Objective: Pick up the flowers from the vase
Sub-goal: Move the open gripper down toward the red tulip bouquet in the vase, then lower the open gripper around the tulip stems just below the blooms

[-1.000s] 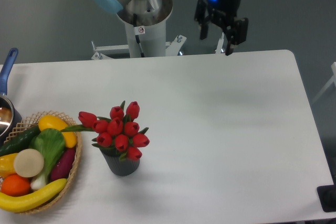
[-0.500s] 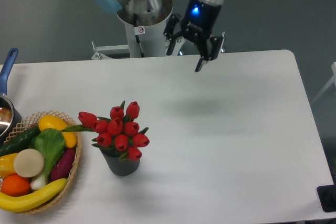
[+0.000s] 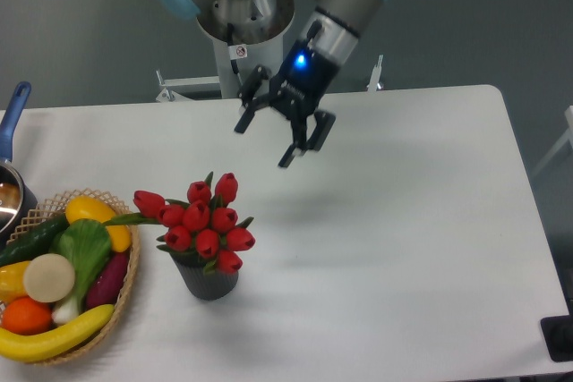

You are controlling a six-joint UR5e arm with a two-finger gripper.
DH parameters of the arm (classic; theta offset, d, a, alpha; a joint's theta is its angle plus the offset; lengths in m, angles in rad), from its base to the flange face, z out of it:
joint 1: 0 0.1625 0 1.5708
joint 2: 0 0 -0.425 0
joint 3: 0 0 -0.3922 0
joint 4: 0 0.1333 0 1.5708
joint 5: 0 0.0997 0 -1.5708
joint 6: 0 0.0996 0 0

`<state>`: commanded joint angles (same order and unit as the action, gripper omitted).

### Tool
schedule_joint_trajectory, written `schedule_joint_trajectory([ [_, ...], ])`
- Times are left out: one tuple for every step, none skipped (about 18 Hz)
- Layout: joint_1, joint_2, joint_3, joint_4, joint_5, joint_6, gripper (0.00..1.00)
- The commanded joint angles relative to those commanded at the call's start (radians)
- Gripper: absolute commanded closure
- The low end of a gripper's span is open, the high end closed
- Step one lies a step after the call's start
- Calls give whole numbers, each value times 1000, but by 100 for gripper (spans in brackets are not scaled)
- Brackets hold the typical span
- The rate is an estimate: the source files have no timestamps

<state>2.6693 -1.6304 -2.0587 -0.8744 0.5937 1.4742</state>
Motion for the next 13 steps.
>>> schedule_joint_trajectory([
  [-8,-11,11,0,0,-3,0],
  [-9,-23,21,0,-2,-9,0],
  [-21,-35,32,0,-2,-14,0],
  [-34,-45,43,0,-2,-15,0],
  [-46,-60,52,0,-2,-17,0],
  [-54,-71,57,0,-2,-21,0],
  [-57,-74,57,0,-2,-26,0],
  [-58,-77,58,0,-5,-28,0],
  [-58,-83,60,2,-15,-28,0],
  [-61,-89,63,8,-32,-29,0],
  [-63,-97,65,8,-43,-29,0],
  [-65,-103,65,9,-55,-31,0],
  [-65,-111,66,15,-70,-43,0],
])
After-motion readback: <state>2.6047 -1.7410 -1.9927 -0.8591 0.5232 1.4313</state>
